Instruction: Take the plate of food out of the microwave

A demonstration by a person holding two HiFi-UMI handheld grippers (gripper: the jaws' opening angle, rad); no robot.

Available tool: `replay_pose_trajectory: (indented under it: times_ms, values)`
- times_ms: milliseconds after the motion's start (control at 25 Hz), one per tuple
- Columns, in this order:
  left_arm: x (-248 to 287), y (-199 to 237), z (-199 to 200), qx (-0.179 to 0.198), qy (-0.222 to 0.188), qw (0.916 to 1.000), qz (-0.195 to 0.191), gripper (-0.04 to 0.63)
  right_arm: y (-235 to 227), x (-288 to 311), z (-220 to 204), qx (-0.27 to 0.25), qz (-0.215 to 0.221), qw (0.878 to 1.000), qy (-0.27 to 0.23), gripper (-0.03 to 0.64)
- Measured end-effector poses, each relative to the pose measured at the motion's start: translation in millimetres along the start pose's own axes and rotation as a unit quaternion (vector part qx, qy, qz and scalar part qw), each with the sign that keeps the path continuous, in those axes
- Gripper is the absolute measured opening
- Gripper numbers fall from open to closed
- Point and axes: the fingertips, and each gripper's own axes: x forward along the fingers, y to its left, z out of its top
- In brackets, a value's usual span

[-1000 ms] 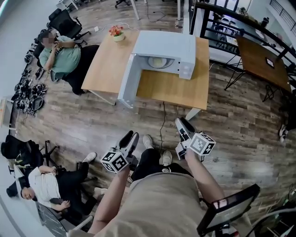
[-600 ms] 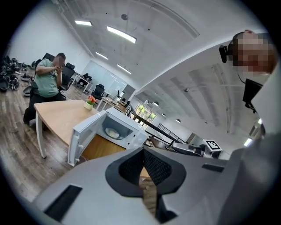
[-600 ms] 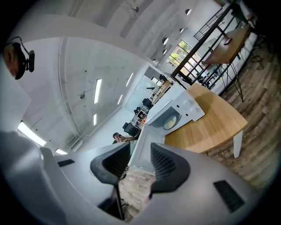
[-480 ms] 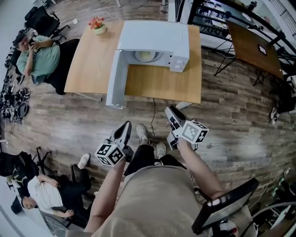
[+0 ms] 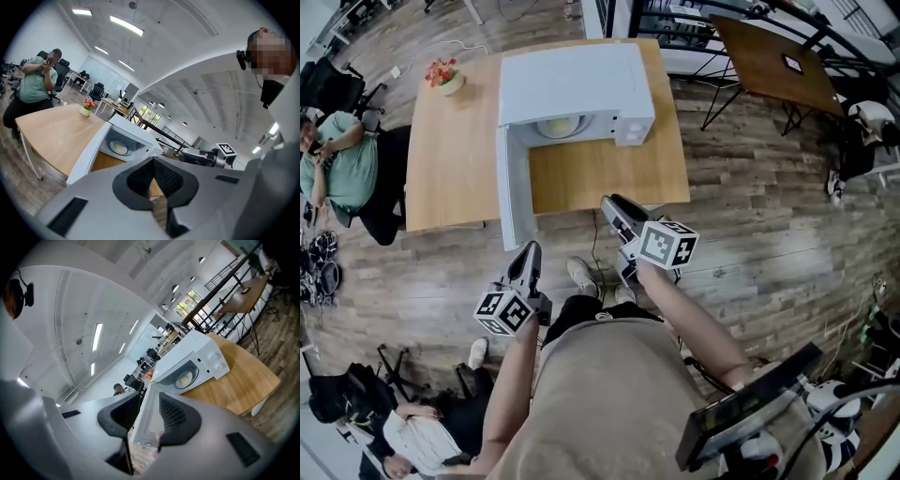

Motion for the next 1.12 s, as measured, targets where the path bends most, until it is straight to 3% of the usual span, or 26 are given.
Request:
replay_pose_trajectory:
  times_ms: [640, 960, 1120]
  values:
    - [57.6, 41.5, 38.2, -0.027, 0.033, 0.9937, -0.104, 0.003, 19.6, 68.1, 30.1, -0.019, -0.045, 0.998, -0.027, 0.132]
    - [77.1, 15.8, 44.1, -0.045, 0.032, 0.9903, -0.128, 0.003, 8.7, 46.3, 45.8, -0.041, -0.068, 0.997, -0.02, 0.112]
    - [72.9, 38.2, 68.1, -0.037, 0.028, 0.9911, -0.125, 0.003, 21.1, 90.6, 44.1, -0.044, -0.037, 0.998, -0.016, 0.112]
